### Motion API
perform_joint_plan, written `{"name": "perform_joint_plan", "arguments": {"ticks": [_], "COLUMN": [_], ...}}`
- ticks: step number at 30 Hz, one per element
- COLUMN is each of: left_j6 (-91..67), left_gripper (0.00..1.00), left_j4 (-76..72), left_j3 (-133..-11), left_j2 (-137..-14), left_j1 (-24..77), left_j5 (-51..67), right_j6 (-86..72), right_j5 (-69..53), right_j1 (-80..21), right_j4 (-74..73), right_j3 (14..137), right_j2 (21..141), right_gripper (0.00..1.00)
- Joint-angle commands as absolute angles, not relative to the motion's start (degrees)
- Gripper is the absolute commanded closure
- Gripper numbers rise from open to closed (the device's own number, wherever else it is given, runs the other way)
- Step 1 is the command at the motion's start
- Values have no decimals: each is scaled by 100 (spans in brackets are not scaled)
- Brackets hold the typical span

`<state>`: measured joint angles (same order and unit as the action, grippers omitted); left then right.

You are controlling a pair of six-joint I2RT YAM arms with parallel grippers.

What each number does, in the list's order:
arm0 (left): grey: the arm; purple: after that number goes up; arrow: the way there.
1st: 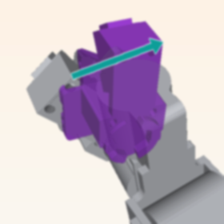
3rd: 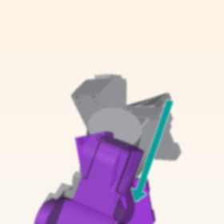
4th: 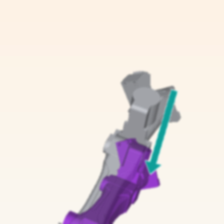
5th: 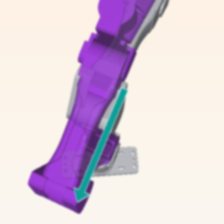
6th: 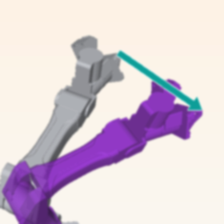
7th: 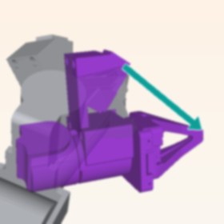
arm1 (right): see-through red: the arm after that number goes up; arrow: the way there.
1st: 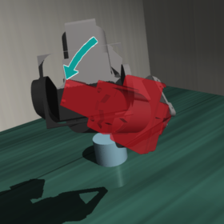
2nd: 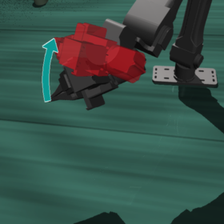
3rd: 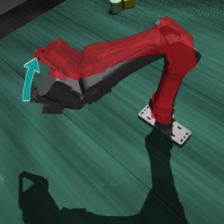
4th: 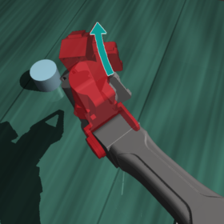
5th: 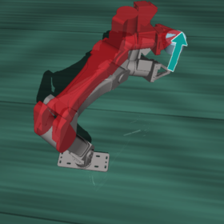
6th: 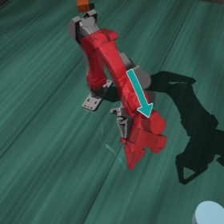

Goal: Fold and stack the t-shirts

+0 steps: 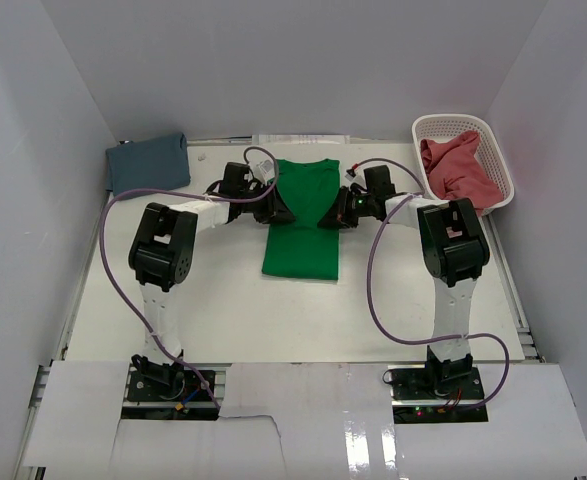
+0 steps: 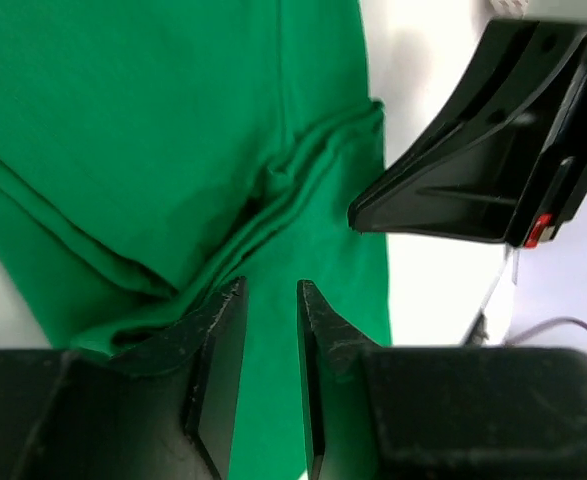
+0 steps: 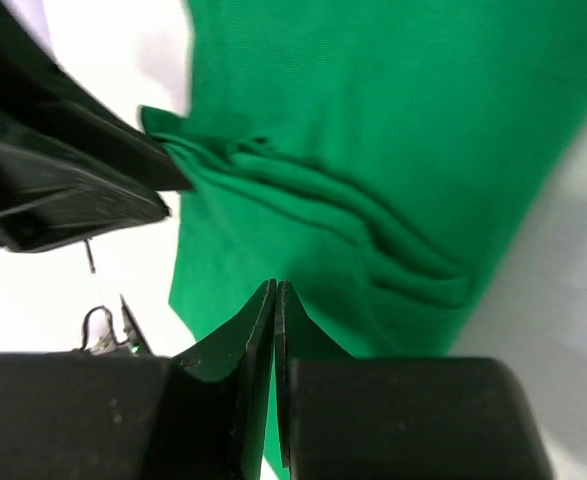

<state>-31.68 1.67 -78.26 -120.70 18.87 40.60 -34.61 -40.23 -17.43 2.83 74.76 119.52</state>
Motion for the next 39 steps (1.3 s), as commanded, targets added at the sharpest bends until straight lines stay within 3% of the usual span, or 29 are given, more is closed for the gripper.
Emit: {"name": "perform_joint_plan", "arguments": {"ticks": [1,19,27,30,33,34,37,39], "left_j6": [-2944,-2628,-2207,-1908,-1872,-1889,-2117,-2371], "left_gripper": [62,59,54,51,47,43,37,36], "left_j4": [54,-53,806,1272,1572,1704,2441,2575], "left_j3": [-7937,-8191,-8454,-8429,-8105,-7877,-7473,-7086], "left_j2": [-11997,-12305,-10647,-9953,-9372,-9291,-9167,-9045], "left_j1": [1898,1942,1942,1951,1942,1942,1951,1942], "left_j5": [3438,2172,1198,897,1080,1281,1555,1818], "right_j6": [-3384,-3296,-3164,-3155,-3138,-3120,-3041,-3102], "right_j5": [-3755,-3384,-3454,-3664,-3727,-3700,-3604,-3586], "right_j1": [-1740,-1740,-1740,-1740,-1749,-1758,-1749,-1749], "right_j4": [273,457,62,44,18,9,-386,-649], "right_j3": [7734,7286,7716,7664,7305,7156,6497,5926], "right_j2": [12049,11945,11603,11261,10680,10487,9731,9239], "right_gripper": [92,92,92,82,59,43,24,20]}}
